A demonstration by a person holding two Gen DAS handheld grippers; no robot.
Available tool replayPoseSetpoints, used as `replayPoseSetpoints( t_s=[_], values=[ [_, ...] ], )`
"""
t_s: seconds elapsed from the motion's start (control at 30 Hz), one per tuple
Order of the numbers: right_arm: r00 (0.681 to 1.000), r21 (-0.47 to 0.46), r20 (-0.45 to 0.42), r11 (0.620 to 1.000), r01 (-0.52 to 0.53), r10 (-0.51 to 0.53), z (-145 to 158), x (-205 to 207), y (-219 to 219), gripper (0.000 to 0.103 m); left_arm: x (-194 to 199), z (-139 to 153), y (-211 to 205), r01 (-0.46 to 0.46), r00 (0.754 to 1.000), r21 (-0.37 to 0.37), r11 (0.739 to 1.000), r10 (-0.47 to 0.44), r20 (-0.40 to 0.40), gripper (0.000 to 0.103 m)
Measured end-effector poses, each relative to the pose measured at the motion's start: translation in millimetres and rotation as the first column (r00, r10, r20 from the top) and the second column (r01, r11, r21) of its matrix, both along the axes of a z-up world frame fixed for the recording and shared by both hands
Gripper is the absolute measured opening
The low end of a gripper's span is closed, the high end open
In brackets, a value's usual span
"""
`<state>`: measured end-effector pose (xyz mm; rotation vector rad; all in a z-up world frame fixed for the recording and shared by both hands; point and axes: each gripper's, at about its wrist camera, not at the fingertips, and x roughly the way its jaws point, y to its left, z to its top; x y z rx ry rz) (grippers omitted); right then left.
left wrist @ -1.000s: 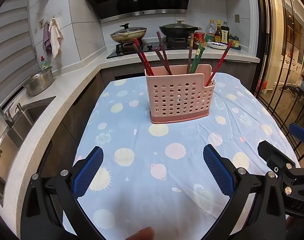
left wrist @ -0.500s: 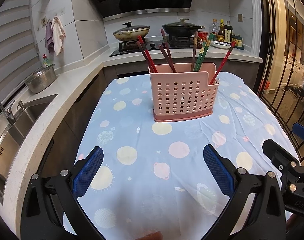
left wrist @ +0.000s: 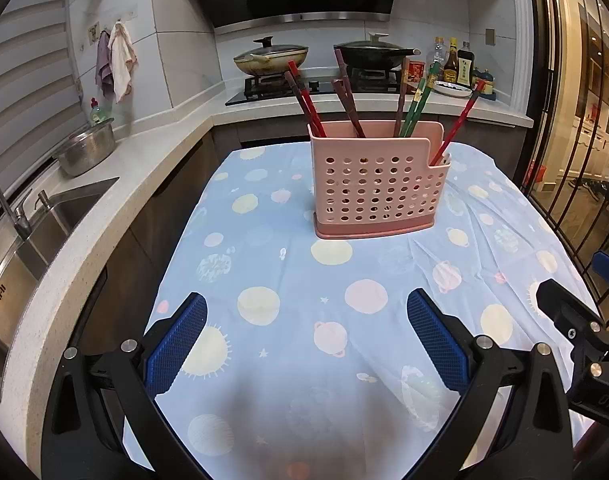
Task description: Organize utensils
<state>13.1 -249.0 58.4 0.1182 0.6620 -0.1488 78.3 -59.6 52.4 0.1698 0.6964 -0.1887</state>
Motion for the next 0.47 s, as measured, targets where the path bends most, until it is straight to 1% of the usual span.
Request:
replayPoseSetpoints(
  t_s=[0.33,0.47],
  values=[
    [1.0,-0.004,-0.004,1.0,0.009,-0.009,-2.2,0.8,-0.6,0.096,2.4,-1.7,1.0,0.002,1.0,0.004,1.0,-0.002,0.004,0.096],
    [1.0,-0.026,0.014,0.999,0.028,-0.028,-3.0,0.1,0.2,0.096,4.3,-3.1,2.7,0.013,1.0,-0.001,1.0,-0.013,0.002,0.096]
  ],
)
